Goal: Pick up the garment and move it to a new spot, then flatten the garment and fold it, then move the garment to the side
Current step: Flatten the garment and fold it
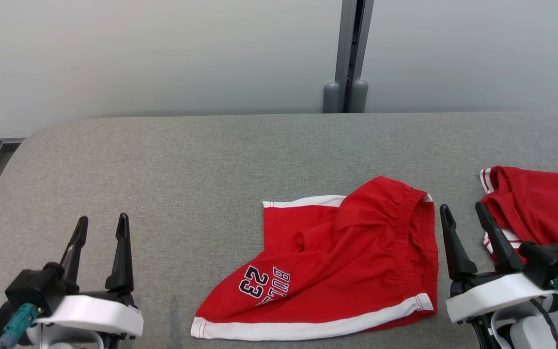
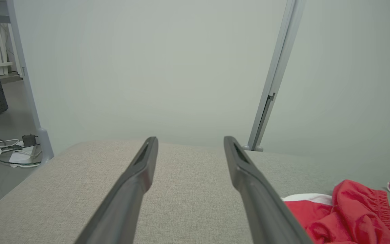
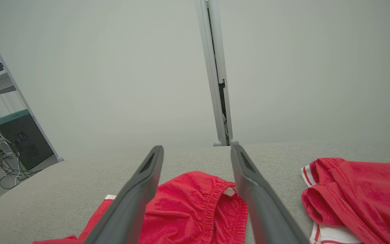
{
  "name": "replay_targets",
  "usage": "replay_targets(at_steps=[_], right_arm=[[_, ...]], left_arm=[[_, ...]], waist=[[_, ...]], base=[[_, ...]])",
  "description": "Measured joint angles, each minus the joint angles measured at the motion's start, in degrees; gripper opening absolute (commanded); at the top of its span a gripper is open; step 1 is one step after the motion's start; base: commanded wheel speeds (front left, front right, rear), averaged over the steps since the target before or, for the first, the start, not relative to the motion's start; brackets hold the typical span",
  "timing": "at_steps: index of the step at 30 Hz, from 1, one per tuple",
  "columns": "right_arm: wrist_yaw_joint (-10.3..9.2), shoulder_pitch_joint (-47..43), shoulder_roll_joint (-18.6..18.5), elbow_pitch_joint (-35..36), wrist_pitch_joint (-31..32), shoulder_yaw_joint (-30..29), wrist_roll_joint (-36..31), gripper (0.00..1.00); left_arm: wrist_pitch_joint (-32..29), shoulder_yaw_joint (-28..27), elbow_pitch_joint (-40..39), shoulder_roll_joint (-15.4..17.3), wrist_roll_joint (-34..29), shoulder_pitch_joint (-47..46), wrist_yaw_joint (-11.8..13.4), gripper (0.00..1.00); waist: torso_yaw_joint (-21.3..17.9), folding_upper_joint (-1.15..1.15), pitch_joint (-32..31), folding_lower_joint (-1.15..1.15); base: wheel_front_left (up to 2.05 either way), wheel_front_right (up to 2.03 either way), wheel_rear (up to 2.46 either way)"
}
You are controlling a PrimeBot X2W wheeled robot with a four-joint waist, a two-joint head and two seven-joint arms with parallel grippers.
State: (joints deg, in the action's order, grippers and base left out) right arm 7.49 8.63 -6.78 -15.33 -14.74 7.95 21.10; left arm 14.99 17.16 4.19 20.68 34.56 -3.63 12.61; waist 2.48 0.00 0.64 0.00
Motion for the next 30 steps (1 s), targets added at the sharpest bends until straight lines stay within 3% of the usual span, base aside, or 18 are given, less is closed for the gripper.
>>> replay_targets(at_steps=[7, 13, 30], right_arm=[[0.0, -0.8, 0.9, 1.4, -0.2, -1.4, -2.1, 1.0], [0.0, -0.7, 1.9, 3.3, -0.2, -1.8, -3.6, 1.0], [0.0, -1.0, 2.5, 3.9, -0.2, -2.1, -4.6, 1.0]], left_arm=[[0.0, -5.3, 2.5, -6.9, -5.4, 1.9, -3.9, 1.0], [0.0, -9.3, 4.0, -10.9, -11.9, 1.7, -7.9, 1.0], [0.0, -16.2, 5.3, -15.7, -19.6, 1.5, -14.1, 1.0]], waist=[[-0.1, 0.0, 0.8, 0.0], [-0.3, 0.0, 1.4, 0.0], [-0.4, 0.0, 1.2, 0.0]], base=[[0.0, 0.0, 0.0], [0.0, 0.0, 0.0], [0.0, 0.0, 0.0]])
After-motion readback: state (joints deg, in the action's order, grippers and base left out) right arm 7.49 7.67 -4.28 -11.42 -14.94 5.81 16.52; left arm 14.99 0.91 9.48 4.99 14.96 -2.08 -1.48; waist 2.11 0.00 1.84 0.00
